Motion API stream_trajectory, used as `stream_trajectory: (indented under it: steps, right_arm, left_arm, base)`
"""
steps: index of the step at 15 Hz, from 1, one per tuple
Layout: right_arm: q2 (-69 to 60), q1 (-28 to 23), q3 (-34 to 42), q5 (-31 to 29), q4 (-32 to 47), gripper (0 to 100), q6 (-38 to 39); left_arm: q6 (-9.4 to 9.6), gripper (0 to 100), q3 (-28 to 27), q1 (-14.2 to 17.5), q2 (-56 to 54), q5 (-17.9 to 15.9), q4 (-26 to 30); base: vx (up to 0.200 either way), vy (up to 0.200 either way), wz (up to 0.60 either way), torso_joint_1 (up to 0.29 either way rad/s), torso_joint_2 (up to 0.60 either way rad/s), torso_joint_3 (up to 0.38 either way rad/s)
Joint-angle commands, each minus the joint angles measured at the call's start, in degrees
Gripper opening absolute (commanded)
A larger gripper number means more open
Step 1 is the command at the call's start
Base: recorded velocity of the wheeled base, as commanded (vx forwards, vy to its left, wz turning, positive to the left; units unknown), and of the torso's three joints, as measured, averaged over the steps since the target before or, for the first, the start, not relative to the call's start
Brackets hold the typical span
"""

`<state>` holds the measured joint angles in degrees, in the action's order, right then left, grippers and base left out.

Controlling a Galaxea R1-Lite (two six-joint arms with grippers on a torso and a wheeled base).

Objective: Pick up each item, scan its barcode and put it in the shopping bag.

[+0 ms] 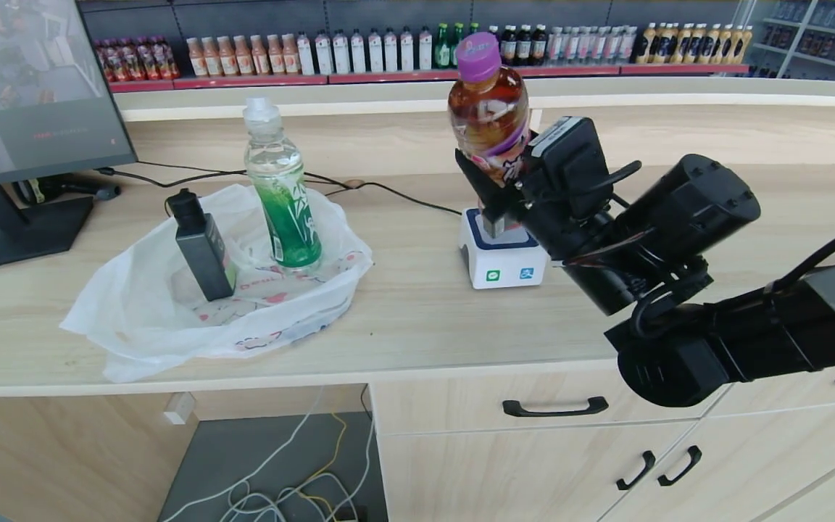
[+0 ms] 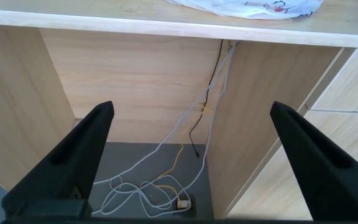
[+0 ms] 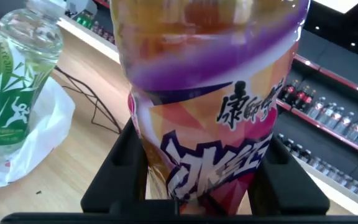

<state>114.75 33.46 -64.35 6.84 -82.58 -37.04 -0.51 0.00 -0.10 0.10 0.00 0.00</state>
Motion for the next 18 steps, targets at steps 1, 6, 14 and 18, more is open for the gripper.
stream_trajectory:
  steps: [1, 6, 14, 18]
  right_arm:
    - [0.5, -0.4, 0.0, 2.2, 1.0, 0, -2.0]
    - [-2.6, -4.6, -0.8, 11.1, 11.8, 0, -12.9]
    - [-1.2, -6.4, -1.7, 18.6, 13.6, 0, -17.0]
    - [-0.4, -6.6, -3.7, 22.4, 16.0, 0, -19.6]
  left_arm:
    - [-0.02, 100, 0.0, 0.0, 0.0, 0.0, 0.0]
    - [-0.02, 100, 0.0, 0.0, 0.0, 0.0, 0.0]
    - [-0.02, 100, 0.0, 0.0, 0.0, 0.0, 0.0]
    - [-0.02, 100, 0.0, 0.0, 0.0, 0.0, 0.0]
  base:
    - [0.0, 0.0, 0.0, 0.0, 0.0, 0.0]
    - [0.0, 0.0, 0.0, 0.0, 0.0, 0.0]
    - [0.0, 0.0, 0.0, 0.0, 0.0, 0.0]
    - [0.0, 0.0, 0.0, 0.0, 0.0, 0.0]
